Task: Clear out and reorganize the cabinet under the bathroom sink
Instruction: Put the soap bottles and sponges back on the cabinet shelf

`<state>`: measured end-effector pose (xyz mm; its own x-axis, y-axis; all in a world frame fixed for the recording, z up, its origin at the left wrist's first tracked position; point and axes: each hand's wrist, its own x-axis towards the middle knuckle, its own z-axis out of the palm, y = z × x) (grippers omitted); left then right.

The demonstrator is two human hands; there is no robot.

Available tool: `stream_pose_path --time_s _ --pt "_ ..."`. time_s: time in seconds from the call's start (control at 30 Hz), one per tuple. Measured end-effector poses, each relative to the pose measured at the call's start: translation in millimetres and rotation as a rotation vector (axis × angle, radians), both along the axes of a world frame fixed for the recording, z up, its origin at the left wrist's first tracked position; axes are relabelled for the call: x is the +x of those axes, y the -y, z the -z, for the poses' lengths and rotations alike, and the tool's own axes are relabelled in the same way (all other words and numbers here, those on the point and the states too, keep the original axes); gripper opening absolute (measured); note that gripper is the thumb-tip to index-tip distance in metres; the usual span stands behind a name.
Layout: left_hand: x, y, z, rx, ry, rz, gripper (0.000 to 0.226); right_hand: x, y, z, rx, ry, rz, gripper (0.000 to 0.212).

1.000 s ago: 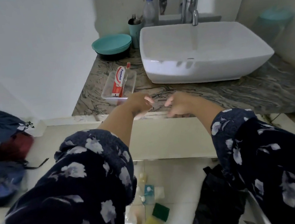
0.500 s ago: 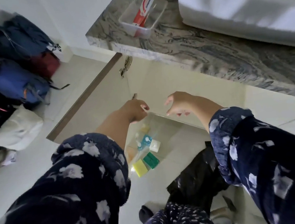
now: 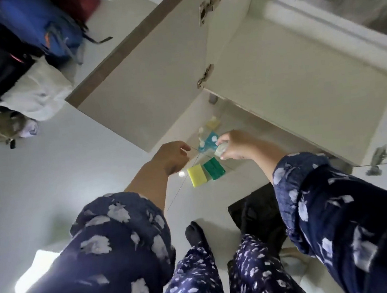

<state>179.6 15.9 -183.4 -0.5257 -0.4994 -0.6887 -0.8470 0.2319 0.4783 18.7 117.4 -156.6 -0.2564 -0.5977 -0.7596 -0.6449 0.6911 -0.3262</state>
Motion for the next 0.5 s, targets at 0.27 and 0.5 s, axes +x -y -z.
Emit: stream_pose_path --time_s 0.27,0.5 --pt "42 -13 136 -0.007 0.042 -0.273 0.041 9 8 149 -0.008 0.070 -0.115 0.050" --pt "56 -21 282 -0.104 -0.049 -0.472 0.062 12 18 294 -0.159 0.135 -0.041 0.061"
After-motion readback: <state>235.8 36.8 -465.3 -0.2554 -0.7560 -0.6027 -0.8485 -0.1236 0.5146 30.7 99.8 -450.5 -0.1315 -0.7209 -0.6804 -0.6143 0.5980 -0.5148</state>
